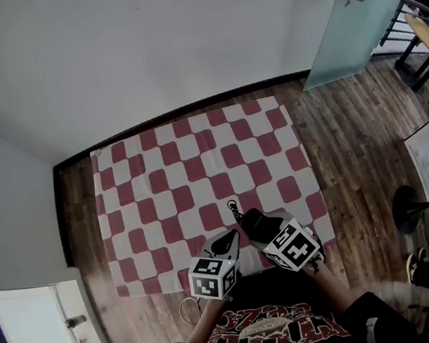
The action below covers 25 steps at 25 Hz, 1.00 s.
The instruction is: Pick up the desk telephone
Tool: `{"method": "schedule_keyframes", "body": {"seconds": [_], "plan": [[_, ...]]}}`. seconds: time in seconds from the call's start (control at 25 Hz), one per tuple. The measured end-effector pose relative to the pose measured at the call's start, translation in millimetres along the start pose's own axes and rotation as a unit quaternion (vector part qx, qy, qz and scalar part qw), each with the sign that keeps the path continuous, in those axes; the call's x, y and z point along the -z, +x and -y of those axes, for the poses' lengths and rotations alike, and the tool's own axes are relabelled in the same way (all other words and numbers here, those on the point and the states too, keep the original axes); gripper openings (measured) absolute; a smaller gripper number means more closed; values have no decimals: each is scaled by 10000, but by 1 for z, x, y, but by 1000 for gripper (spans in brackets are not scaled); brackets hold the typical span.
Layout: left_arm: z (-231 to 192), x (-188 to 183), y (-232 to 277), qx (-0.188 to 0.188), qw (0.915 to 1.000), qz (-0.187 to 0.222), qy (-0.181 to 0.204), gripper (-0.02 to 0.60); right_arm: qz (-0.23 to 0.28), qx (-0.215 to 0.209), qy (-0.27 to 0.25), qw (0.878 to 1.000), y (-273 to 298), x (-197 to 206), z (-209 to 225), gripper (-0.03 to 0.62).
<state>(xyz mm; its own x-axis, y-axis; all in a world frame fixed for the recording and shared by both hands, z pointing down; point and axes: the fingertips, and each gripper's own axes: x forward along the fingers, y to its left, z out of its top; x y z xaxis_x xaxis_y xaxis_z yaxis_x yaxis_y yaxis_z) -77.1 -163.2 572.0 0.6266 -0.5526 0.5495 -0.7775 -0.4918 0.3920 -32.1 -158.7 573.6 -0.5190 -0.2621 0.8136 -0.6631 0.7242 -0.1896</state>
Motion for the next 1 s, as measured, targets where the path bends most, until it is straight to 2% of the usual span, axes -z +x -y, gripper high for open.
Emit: {"method": "schedule_keyframes", "body": {"seconds": [1.0], "plan": [[0,6,4,64,9998,-177,-3,6,58,-240,-459,9986,-46,-32,-25,284]]}}
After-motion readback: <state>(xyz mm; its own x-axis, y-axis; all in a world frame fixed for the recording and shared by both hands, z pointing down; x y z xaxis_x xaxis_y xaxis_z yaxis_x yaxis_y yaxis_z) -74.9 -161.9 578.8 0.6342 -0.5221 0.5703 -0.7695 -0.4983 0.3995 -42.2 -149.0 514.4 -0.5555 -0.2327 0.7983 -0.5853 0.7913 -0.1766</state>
